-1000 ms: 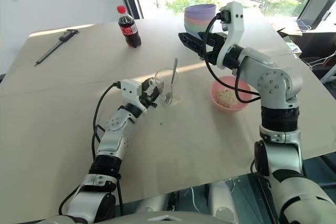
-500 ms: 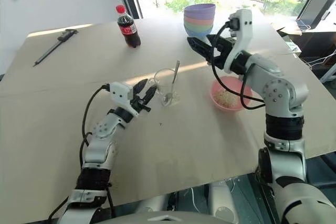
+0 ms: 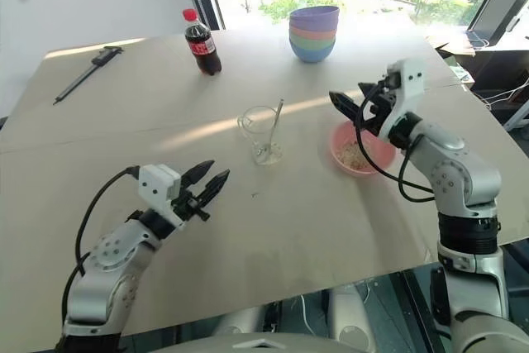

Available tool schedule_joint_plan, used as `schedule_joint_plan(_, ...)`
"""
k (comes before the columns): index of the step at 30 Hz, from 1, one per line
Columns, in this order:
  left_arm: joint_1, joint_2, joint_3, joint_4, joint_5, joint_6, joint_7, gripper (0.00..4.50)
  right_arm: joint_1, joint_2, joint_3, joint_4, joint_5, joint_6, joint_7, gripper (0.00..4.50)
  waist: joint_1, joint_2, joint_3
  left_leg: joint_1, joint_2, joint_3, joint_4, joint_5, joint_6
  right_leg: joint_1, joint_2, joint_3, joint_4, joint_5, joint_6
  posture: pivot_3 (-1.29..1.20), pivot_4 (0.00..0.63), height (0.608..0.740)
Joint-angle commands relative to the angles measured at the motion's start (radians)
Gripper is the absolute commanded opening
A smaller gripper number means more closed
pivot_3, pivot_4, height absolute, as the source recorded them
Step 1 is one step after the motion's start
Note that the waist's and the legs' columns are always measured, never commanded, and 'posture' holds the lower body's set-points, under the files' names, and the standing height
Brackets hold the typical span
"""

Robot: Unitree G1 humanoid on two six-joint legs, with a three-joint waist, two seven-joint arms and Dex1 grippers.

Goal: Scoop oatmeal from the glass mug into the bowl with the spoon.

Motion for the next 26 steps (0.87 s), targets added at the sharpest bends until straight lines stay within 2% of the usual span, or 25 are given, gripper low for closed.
schedule_joint_plan(1,0.045,-0.012,0.048,-0.103,-0.045,0.014,0.028,2.0,0.055,-0.031,-0.047,-0.097,-0.002,-0.061,0.048,4.16,0.0,0.0,0.0,0.0,0.0,0.0,0.0,0.0,0.0,0.0,0.0,0.0,0.0,0.0,0.0,0.0,0.15,0.74)
schedule_joint_plan(2,0.071,-0.019,0.057,-0.124,-0.054,0.017,0.035,2.28,0.088,-0.035,-0.057,-0.127,0.006,-0.085,0.074,4.43,-0.001,0.0,0.0,0.0,0.0,0.0,0.0,0.0,0.0,0.0,0.001,0.0,0.0,0.0,0.0,0.0,0.15,0.74)
schedule_joint_plan(3,0.098,-0.025,0.063,-0.144,-0.062,0.02,0.041,2.54,0.118,-0.038,-0.068,-0.155,0.018,-0.094,0.088,4.5,-0.001,0.0,0.0,0.0,0.0,0.0,0.0,0.0,0.0,0.0,0.001,0.0,0.0,0.0,0.0,0.0,0.15,0.74)
schedule_joint_plan(5,0.175,-0.039,0.071,-0.211,-0.085,0.031,0.052,3.13,0.237,-0.09,-0.037,-0.237,-0.043,-0.217,0.211,4.5,-0.001,0.0,0.0,0.0,0.0,0.0,0.0,0.0,0.0,0.0,0.001,0.0,0.0,0.0,0.0,0.0,0.15,0.74)
schedule_joint_plan(8,0.264,-0.04,0.055,-0.289,-0.091,0.057,0.062,4.45,0.396,-0.13,0.017,-0.328,-0.085,-0.305,0.307,4.5,0.0,-0.001,0.0,0.0,0.0,0.0,0.0,0.0,0.0,0.0,0.001,0.0,-0.002,-0.001,0.002,0.0,0.15,0.74)
schedule_joint_plan(10,0.32,-0.039,0.04,-0.316,-0.075,0.07,0.068,4.45,0.495,-0.118,0.03,-0.371,-0.049,-0.291,0.317,4.5,0.001,-0.002,0.001,0.0,0.0,0.0,0.0,0.0,0.0,0.001,0.001,0.0,-0.003,-0.001,0.002,0.0,0.15,0.74)
schedule_joint_plan(13,0.407,-0.033,0.019,-0.302,0.002,0.044,0.075,4.45,0.641,-0.148,0.075,-0.389,-0.081,-0.32,0.39,4.5,0.002,-0.002,0.001,0.002,0.0,0.001,0.0,-0.001,0.001,0.003,0.001,0.001,-0.003,-0.003,0.003,0.0,0.15,0.74)
schedule_joint_plan(17,0.491,-0.057,-0.001,-0.241,0.062,-0.025,0.074,4.45,0.76,-0.159,0.082,-0.292,-0.149,-0.416,0.45,4.5,0.0,-0.006,0.003,0.004,0.001,0.002,0.001,-0.001,0.001,0.004,0.002,0.001,-0.002,-0.007,0.003,0.0,0.15,0.74)
schedule_joint_plan(21,0.513,-0.07,-0.021,-0.219,0.092,-0.07,0.072,4.45,0.763,-0.133,0.089,-0.197,-0.217,-0.541,0.467,4.5,-0.002,-0.008,0.004,0.005,0.001,0.002,0.003,-0.001,0.001,0.006,0.003,0.001,-0.001,-0.007,0.003,0.0,0.15,0.74)
schedule_joint_plan(26,0.51,-0.081,-0.031,-0.202,0.122,-0.099,0.08,4.45,0.7,-0.112,0.09,-0.157,-0.216,-0.541,0.454,4.5,-0.003,-0.008,0.004,0.004,0.002,0.002,0.003,-0.001,0.001,0.004,0.004,0.001,-0.001,-0.007,0.003,0.0,0.15,0.74)
